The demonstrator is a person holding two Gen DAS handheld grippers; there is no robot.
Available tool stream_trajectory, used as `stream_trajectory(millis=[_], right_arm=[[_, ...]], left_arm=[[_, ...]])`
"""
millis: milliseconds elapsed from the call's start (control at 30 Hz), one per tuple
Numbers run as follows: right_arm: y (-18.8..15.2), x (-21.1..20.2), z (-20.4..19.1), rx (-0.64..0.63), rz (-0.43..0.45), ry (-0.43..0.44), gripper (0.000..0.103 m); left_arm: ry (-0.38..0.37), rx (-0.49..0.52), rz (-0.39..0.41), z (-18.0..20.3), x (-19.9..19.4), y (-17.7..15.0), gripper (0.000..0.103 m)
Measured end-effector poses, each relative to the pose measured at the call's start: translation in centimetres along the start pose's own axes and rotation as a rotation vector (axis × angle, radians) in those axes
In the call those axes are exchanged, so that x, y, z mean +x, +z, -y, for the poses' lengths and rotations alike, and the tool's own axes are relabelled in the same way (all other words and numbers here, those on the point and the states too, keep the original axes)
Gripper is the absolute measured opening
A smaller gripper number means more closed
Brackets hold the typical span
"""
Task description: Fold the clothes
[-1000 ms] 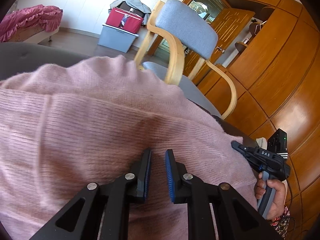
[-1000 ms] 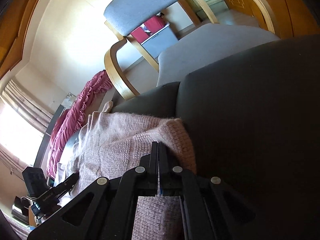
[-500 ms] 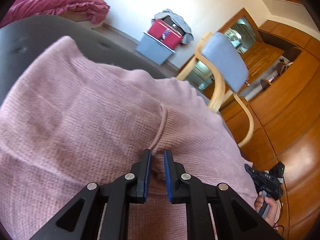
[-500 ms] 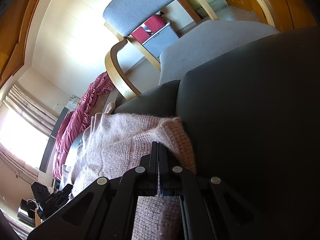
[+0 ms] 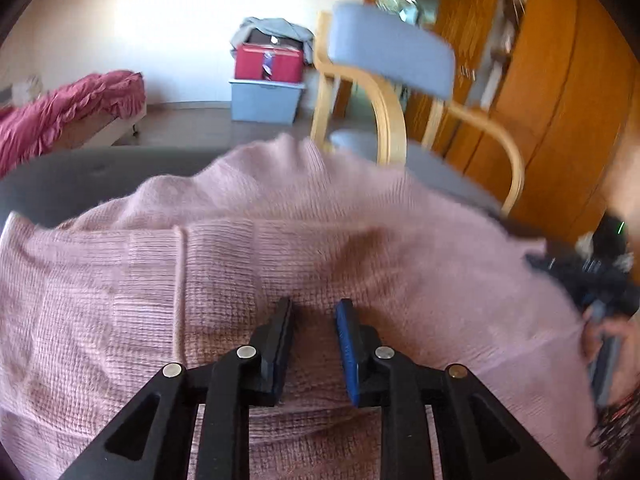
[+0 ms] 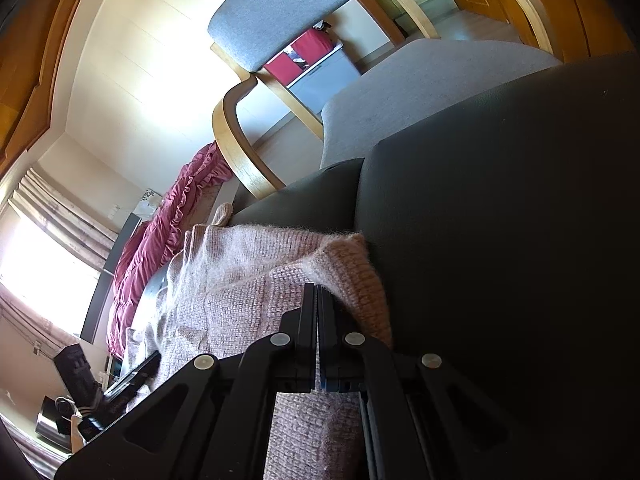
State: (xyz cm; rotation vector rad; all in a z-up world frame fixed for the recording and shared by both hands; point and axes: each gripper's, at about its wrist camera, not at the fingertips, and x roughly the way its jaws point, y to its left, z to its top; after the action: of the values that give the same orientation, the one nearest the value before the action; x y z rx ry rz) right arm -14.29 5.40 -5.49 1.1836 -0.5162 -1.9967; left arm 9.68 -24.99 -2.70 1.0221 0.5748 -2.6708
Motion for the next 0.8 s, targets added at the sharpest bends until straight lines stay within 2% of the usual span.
stream_trajectory(millis=[100, 200, 233, 300, 400, 433, 467, 567, 667, 700, 800], right_arm=[[-0.4, -0.9, -1.7, -0.046, 0.031, -0.024, 0.005], [-1.4, -1.4, -6.1, -0.229, 0.044, -0.03, 0.026], [-1.8, -1.4, -7.3, -0.272, 0.035, -0.014, 0.028], [-2.7, -0.7, -8.6, -0.309, -0.006, 0.01, 0.028], [-3.0, 0.7, -7.3, -0.291, -0.065, -0.081, 0.026], [-2.5, 0.7, -6.1, -0.235, -0.065, -0.061, 0.021], [-1.9, 0.4, -4.9, -0.17, -0.051, -0.02, 0.021], [-2.5, -1.2, -5.3, -0.194, -0.031, -0.004, 0.018], [-3.4, -2.8, -6.3, -0.253, -0.017, -0.001, 0.022], [-3.8, -3.4, -6.7, -0.273, -0.013, 0.001, 0.027], [-4.8, -5.0, -7.7, -0.332, 0.001, 0.005, 0.033]], left_arm=[[-0.083, -0.094, -0.001, -2.1, -0.1, -0.2, 0.021], [-0.1, -0.112, 0.002, -2.7, -0.1, -0.2, 0.021], [-0.102, -0.113, 0.002, -2.7, -0.1, -0.2, 0.021], [-0.106, -0.116, 0.003, -2.8, 0.0, -0.1, 0.021], [-0.126, -0.133, 0.003, -3.2, 0.1, 0.1, 0.021], [-0.132, -0.138, 0.003, -3.2, 0.2, 0.2, 0.021], [-0.138, -0.143, 0.003, -3.3, 0.2, 0.2, 0.021], [-0.14, -0.147, -0.006, -3.1, 0.3, 0.3, 0.021], [-0.069, -0.073, -0.025, -1.6, -1.4, 0.1, 0.021], [-0.056, -0.039, -0.025, -1.1, -2.3, -0.2, 0.021], [-0.051, 0.055, -0.031, 0.0, -5.4, -1.5, 0.021]])
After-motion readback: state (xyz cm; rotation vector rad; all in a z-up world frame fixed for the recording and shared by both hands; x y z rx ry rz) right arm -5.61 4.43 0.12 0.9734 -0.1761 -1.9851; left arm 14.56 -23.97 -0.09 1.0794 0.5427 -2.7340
